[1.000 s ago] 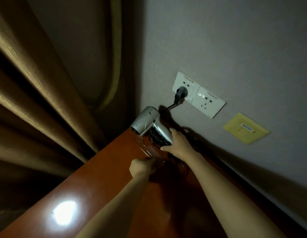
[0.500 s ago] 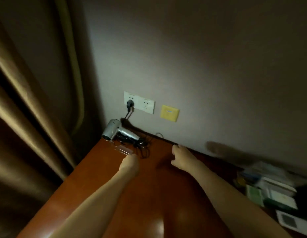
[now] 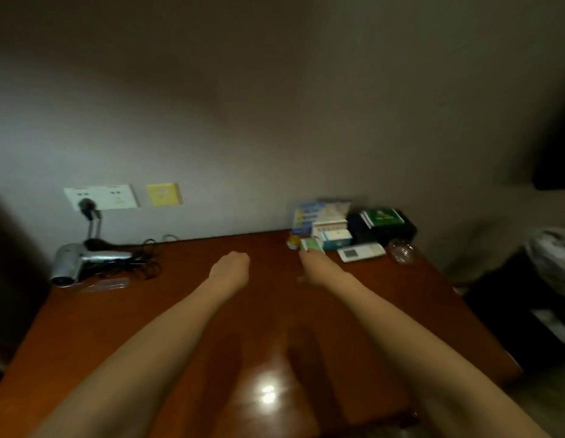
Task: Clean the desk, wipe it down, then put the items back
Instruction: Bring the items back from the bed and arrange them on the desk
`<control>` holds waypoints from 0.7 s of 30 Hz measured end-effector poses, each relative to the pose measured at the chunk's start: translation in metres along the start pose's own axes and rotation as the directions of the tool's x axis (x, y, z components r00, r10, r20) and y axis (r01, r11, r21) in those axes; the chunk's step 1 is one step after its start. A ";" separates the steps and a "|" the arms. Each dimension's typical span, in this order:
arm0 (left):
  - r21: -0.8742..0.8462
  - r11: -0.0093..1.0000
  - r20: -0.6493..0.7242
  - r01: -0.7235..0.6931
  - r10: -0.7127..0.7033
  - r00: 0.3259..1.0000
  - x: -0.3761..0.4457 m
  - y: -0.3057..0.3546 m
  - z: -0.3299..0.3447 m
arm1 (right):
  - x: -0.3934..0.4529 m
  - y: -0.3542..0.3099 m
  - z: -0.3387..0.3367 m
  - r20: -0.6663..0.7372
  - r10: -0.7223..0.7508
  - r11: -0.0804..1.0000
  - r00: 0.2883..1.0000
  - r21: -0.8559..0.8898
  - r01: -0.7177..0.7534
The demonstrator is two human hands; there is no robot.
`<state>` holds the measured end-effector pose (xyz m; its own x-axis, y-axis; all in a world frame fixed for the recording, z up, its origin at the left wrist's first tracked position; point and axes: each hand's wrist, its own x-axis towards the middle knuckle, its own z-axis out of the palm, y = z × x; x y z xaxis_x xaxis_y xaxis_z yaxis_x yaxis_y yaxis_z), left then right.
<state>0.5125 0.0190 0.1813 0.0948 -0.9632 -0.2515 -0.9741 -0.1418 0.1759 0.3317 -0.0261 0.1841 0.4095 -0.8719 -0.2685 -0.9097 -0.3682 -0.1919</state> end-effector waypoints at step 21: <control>0.042 0.353 0.303 -0.935 0.887 0.348 -0.253 0.445 0.119 | -0.500 0.204 0.082 -0.074 0.892 0.440 0.445 0.365 -0.821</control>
<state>0.0300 0.2272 0.2099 -0.8933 -0.3922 -0.2198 -0.4408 0.8600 0.2572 -0.0533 0.3613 0.2016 -0.6346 -0.7405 -0.2211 -0.7111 0.6716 -0.2082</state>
